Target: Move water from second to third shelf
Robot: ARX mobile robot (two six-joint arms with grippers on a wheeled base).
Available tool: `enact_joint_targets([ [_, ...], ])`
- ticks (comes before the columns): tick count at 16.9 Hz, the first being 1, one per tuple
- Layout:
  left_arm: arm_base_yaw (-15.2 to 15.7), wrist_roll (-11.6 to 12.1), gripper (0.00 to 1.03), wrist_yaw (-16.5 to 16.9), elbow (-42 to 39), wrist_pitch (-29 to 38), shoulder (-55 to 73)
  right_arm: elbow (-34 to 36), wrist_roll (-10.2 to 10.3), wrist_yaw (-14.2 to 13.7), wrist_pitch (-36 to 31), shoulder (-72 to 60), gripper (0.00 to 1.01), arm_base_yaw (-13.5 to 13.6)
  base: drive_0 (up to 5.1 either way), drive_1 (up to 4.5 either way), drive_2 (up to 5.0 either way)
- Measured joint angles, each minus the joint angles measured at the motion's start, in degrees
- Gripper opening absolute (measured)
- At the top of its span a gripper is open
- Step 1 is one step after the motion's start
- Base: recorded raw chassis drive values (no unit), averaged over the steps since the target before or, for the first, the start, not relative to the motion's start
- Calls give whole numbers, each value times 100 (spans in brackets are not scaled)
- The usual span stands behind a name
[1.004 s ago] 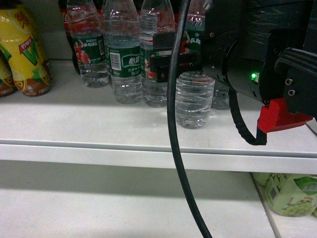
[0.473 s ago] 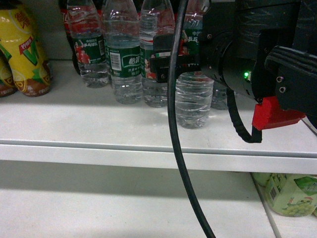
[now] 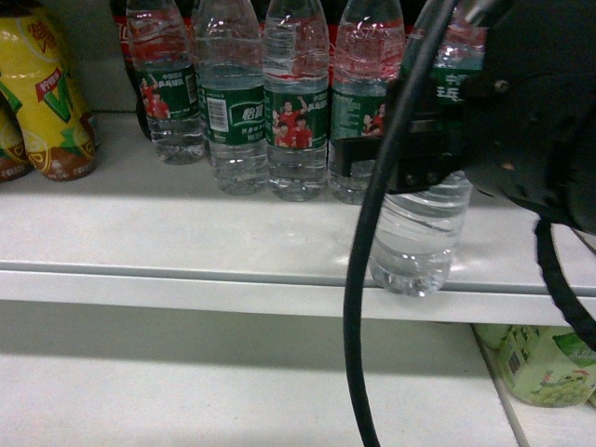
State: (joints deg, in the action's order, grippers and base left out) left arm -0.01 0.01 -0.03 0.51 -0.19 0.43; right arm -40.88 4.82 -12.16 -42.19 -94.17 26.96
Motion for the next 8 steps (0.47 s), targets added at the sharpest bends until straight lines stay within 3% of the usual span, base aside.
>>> enact_joint_targets([
  [8,0,0,98,0,0,0,0,1978,4,398,625,2680,43,-614,0,0,0],
])
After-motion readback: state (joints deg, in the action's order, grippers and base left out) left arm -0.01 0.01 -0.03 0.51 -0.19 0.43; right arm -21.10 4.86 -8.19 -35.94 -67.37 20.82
